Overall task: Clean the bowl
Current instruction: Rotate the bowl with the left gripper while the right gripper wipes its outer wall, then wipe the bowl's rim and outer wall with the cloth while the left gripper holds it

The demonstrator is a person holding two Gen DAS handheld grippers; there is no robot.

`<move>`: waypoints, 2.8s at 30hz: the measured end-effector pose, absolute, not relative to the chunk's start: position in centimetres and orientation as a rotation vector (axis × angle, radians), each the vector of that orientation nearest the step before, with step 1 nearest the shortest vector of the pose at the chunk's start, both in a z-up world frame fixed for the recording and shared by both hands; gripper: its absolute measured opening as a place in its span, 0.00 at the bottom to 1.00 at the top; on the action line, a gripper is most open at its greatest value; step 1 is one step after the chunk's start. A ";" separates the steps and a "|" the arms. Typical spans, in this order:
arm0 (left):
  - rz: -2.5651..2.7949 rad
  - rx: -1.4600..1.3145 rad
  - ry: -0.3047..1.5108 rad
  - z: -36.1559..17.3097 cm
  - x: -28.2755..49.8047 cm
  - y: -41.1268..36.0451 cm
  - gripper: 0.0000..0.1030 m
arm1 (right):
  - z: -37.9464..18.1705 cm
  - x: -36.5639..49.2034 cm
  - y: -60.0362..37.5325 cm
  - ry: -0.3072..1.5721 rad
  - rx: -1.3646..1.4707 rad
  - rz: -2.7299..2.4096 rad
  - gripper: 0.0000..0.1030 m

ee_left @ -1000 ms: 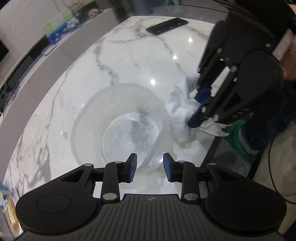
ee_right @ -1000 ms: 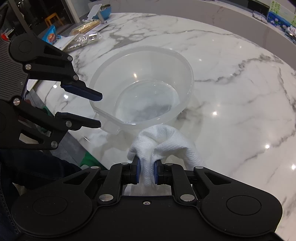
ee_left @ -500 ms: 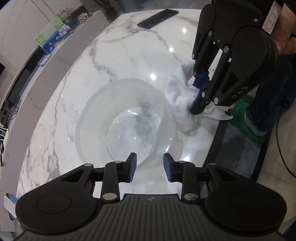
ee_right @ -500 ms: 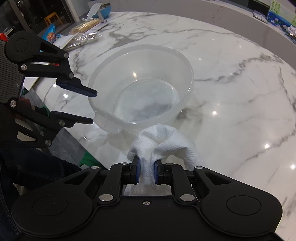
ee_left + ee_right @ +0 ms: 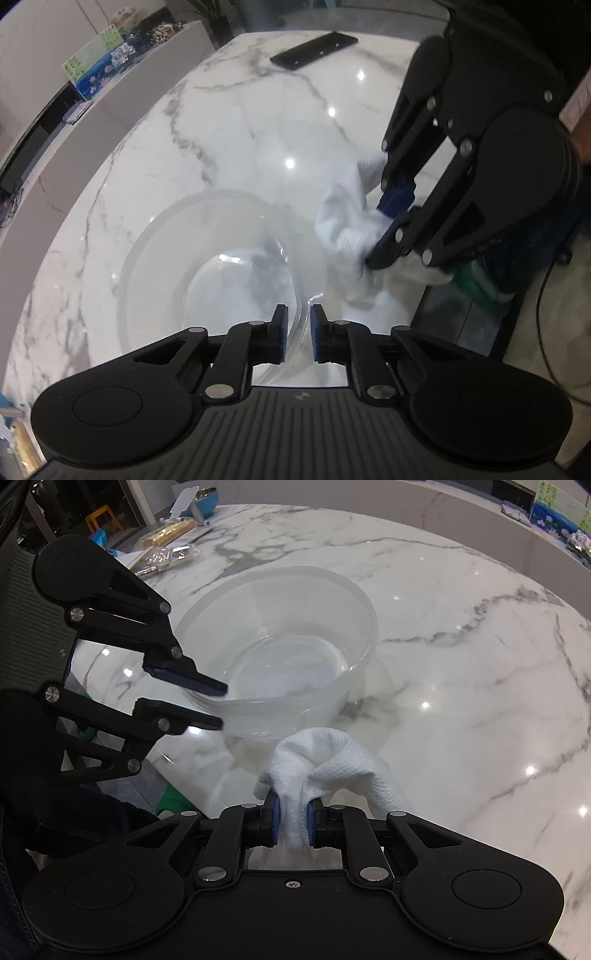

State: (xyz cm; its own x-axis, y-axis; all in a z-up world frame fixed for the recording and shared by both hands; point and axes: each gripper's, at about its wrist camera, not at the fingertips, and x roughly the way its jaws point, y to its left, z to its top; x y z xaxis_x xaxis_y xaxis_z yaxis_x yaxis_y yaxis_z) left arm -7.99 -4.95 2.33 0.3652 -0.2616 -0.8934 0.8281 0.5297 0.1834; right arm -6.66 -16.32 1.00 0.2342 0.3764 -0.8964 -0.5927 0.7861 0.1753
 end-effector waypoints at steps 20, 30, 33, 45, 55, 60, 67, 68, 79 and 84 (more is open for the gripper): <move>-0.727 0.116 0.905 7.1 -4.3 -0.7 0.06 | 3.8 -5.6 -18.2 1.046 -0.063 0.644 0.12; -0.702 -0.009 0.947 7.0 -3.2 0.5 0.06 | 5.2 -6.2 -17.3 1.016 0.021 0.748 0.15; -0.703 -0.011 0.949 6.9 -3.1 0.4 0.06 | 5.0 -7.1 -15.9 1.037 0.000 0.829 0.15; -0.701 0.020 0.947 6.8 -3.5 0.4 0.05 | 4.3 -4.1 -17.4 1.012 0.025 0.612 0.15; -0.709 0.021 0.947 6.9 -3.7 0.3 0.06 | 4.7 -3.6 -17.9 0.966 0.070 0.574 0.15; -0.692 0.019 0.944 6.9 -3.6 0.5 0.06 | 5.0 -4.6 -16.9 0.993 0.029 0.661 0.15; -0.691 0.019 0.942 7.0 -3.7 0.5 0.05 | 4.8 -6.3 -15.5 1.033 -0.029 0.773 0.15; -0.692 0.018 0.942 7.0 -3.7 0.5 0.05 | 4.7 -6.6 -15.2 1.038 -0.040 0.791 0.15; -0.697 0.009 0.940 7.1 -3.6 0.2 0.05 | 4.2 -7.7 -13.6 1.059 -0.029 0.865 0.15; -0.704 -0.004 0.936 7.3 -3.6 0.2 0.06 | 3.5 -8.2 -12.2 1.067 -0.024 0.879 0.15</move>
